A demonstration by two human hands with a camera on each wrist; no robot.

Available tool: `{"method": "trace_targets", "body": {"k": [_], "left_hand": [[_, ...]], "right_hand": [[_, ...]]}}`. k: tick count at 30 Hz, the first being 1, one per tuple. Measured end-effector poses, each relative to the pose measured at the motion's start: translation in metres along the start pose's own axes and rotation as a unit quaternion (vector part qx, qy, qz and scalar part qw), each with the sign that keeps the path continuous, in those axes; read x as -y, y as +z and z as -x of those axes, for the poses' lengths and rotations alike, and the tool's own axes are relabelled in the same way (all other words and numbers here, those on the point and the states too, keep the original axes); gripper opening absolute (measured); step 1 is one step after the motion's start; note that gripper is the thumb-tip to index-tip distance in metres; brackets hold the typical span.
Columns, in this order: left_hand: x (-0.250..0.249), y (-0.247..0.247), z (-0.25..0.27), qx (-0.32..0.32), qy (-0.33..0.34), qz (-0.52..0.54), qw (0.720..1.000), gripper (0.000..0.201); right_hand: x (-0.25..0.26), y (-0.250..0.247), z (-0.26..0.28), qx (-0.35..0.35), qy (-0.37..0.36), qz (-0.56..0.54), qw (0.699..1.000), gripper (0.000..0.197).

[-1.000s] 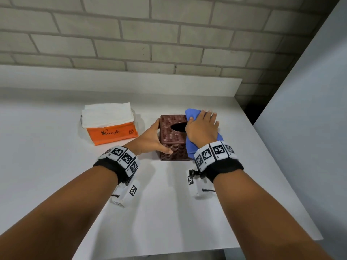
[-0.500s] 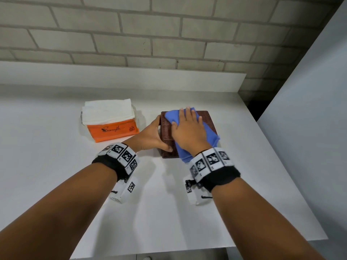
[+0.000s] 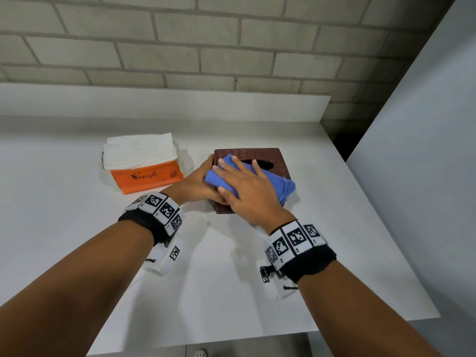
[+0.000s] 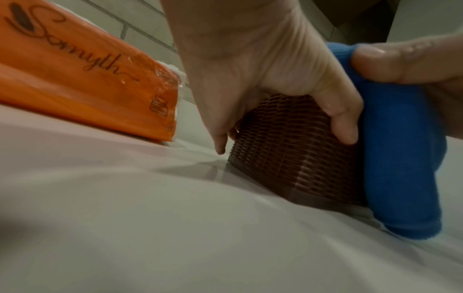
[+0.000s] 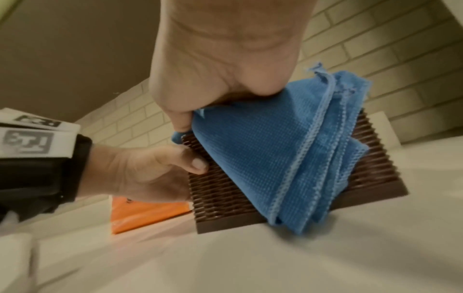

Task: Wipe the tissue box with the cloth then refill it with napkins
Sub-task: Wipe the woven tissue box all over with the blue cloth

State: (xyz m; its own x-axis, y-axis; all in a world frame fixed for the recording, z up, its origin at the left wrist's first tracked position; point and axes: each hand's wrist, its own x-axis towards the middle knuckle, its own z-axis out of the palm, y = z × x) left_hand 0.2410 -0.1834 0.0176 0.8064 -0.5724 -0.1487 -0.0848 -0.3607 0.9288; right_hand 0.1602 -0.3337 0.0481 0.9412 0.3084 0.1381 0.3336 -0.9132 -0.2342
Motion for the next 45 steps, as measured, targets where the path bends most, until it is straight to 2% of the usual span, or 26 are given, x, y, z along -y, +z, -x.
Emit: {"method": "trace_targets", "body": {"k": [3,7,10,13,16,19,22,24,25,29,31,33,35,38,41,44,45], "left_hand": [[-0.001,0.001,-0.001,-0.006,0.004,-0.009,1.0,0.105],[-0.001,0.003,-0.001,-0.007,0.003,-0.007,1.0,0.11],[-0.001,0.003,-0.002,-0.006,0.004,-0.006,1.0,0.11],[-0.001,0.005,-0.004,-0.013,0.011,-0.002,1.0,0.108],[-0.001,0.005,-0.004,-0.02,0.018,0.0,1.0,0.108],[-0.003,0.004,-0.004,-0.026,0.024,-0.005,0.999,0.109],[-0.004,0.001,-0.004,-0.023,0.022,-0.001,0.999,0.113],[-0.007,-0.002,-0.005,-0.013,0.011,0.001,1.0,0.11],[-0.009,-0.004,-0.006,-0.006,0.002,0.008,1.0,0.105],[-0.018,-0.011,-0.008,0.0,-0.015,0.06,0.998,0.088],[-0.021,-0.01,-0.01,-0.002,-0.024,0.087,0.996,0.071],[-0.024,-0.009,-0.01,-0.014,-0.045,0.12,0.992,0.035],[-0.026,-0.008,-0.013,-0.039,-0.074,0.156,0.984,0.016],[-0.029,-0.008,-0.015,-0.071,-0.104,0.204,0.971,0.026],[-0.032,-0.01,-0.02,-0.091,-0.114,0.255,0.956,0.048],[-0.037,-0.011,-0.024,-0.088,-0.112,0.291,0.946,0.037],[-0.038,-0.011,-0.026,-0.082,-0.112,0.302,0.943,0.036]], "right_hand": [[-0.014,0.0,0.01,-0.018,0.034,0.003,0.999,0.052],[-0.036,-0.008,0.017,-0.032,0.157,0.034,0.987,0.049],[-0.039,-0.011,0.011,-0.029,0.221,0.033,0.974,0.049],[-0.035,-0.008,0.006,-0.064,0.262,-0.021,0.963,0.048],[-0.036,-0.012,0.002,-0.103,0.286,-0.129,0.944,0.05],[-0.04,-0.02,-0.002,-0.131,0.33,-0.235,0.905,0.049],[-0.048,-0.027,-0.005,-0.225,0.373,-0.359,0.825,0.044],[-0.053,-0.035,-0.008,-0.243,0.395,-0.415,0.783,0.044],[-0.055,-0.039,-0.011,-0.234,0.398,-0.426,0.778,0.045],[-0.054,-0.051,-0.026,-0.163,0.376,-0.433,0.803,0.049],[-0.059,-0.055,-0.031,-0.162,0.381,-0.464,0.783,0.046],[-0.064,-0.057,-0.034,-0.161,0.374,-0.522,0.749,0.034],[-0.064,-0.059,-0.034,-0.145,0.363,-0.557,0.733,0.033],[-0.066,-0.053,-0.033,-0.115,0.354,-0.59,0.716,0.056],[-0.068,-0.043,-0.025,-0.114,0.378,-0.629,0.67,0.048],[-0.068,-0.032,-0.014,-0.086,0.375,-0.701,0.6,0.051],[-0.069,-0.027,-0.012,-0.074,0.363,-0.718,0.589,0.056]]}}
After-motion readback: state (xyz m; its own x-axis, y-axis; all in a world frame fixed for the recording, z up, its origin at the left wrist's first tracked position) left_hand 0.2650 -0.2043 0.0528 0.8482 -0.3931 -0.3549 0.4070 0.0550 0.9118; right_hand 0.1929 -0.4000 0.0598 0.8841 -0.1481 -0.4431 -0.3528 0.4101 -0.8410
